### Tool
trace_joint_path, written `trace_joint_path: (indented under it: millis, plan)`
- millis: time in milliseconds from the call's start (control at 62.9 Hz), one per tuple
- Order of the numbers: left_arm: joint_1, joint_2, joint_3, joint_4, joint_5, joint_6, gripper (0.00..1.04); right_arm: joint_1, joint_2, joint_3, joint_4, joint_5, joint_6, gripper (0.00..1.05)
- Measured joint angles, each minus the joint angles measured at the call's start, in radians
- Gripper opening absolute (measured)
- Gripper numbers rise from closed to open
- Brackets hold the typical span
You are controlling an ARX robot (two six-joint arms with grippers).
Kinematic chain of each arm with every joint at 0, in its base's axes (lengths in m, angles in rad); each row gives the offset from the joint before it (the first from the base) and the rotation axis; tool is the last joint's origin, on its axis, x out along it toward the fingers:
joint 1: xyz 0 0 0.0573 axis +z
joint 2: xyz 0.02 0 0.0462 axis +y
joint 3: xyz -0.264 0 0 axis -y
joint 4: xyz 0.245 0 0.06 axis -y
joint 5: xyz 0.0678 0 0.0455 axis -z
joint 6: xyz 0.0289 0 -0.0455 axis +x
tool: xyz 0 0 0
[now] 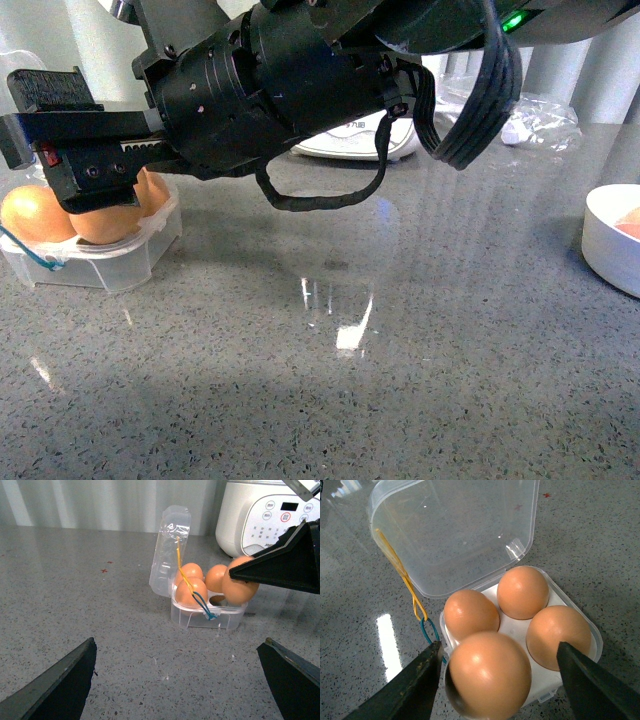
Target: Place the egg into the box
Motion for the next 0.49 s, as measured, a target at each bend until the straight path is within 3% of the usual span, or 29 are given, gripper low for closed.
trace_joint_path:
  millis: [95, 270, 493]
  plan:
    - [0.000, 0.000, 0.000, 0.000, 0.000, 0.000, 0.98, -0.005, 0.000, 0.000, 0.000, 0.000, -0.001, 0.76]
    - [0.000, 0.000, 0.000, 0.000, 0.000, 0.000, 0.98, -0.013, -0.004, 0.000, 0.001, -0.003, 0.000, 0.99]
    - [0.000, 0.000, 0.000, 0.000, 0.000, 0.000, 0.98, -0.031, -0.038, -0.027, 0.055, -0.002, 0.012, 0.97]
